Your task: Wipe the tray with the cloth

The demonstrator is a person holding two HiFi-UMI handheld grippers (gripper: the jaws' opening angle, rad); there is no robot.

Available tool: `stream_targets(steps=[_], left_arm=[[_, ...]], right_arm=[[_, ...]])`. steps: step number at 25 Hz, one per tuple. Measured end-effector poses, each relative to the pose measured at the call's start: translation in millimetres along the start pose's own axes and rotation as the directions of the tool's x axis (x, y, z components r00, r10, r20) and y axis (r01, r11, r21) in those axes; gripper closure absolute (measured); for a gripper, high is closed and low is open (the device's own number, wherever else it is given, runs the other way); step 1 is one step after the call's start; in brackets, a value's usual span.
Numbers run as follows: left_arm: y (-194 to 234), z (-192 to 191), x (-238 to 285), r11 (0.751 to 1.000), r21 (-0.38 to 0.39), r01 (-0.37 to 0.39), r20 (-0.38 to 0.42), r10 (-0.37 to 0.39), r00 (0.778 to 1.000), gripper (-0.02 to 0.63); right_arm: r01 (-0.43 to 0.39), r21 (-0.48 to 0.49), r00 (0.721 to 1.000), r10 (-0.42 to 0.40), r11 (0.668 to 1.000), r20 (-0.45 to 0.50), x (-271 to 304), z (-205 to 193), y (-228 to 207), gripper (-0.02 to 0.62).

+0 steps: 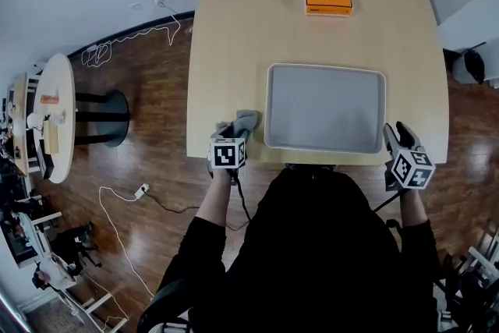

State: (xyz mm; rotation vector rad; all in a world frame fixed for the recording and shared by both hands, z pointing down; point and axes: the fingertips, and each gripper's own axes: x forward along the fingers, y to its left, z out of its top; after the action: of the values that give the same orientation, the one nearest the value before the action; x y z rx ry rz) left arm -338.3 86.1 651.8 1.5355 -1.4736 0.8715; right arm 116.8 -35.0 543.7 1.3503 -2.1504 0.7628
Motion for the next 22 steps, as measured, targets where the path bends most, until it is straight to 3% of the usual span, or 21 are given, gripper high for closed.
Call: stream_targets(steps=[2, 3, 4, 9, 11, 12, 18, 22], left_arm=[[-3, -3, -1, 0.999, -0.042, -0.001, -0.005, 0.001, 1.0, 0.436], [-3, -3, -3, 0.998, -0.055, -0.007, -0.003, 0.007, 1.0, 0.486], [-3, -2, -5, 0.998, -0.068, -0.011, 0.001, 0.011, 1.0, 0.586], [-15, 18, -24, 0.99, -0.135, 0.031, 0.045, -0.026, 0.999, 0.603], [-24, 35, -34, 0.994, -0.105, 0.038, 0.076, -0.03, 0.997, 0.603], [-29, 47, -37, 0.996, -0.081, 0.039, 0.094, -0.032, 0.995, 0.602], [-55, 138, -14, 0.995, 0.093, 0.02, 0.144, -0.033, 0.989, 0.601], [-78, 172, 24, 0.977, 0.212, 0.001, 0.043, -0.01, 0.999, 0.601]], right_arm=[[0.01, 0.014, 0.997, -0.009, 1.0, -0.08, 14, -28, -12, 0.41], [0.017, 0.016, 0.994, -0.015, 1.0, -0.109, 19, -39, -17, 0.41], [0.021, 0.021, 0.991, -0.018, 1.0, -0.133, 23, -48, -21, 0.41], [-0.021, 0.03, 0.978, 0.027, 0.999, -0.208, 35, -71, -23, 0.407], [-0.052, 0.026, 0.973, 0.057, 0.998, -0.225, 36, -75, -18, 0.466], [-0.062, 0.02, 0.972, 0.065, 0.998, -0.228, 36, -76, -16, 0.527], [-0.067, 0.005, 0.973, 0.066, 0.998, -0.221, 36, -76, -11, 0.522], [-0.074, 0.0, 0.973, 0.072, 0.997, -0.218, 36, -77, -8, 0.52]])
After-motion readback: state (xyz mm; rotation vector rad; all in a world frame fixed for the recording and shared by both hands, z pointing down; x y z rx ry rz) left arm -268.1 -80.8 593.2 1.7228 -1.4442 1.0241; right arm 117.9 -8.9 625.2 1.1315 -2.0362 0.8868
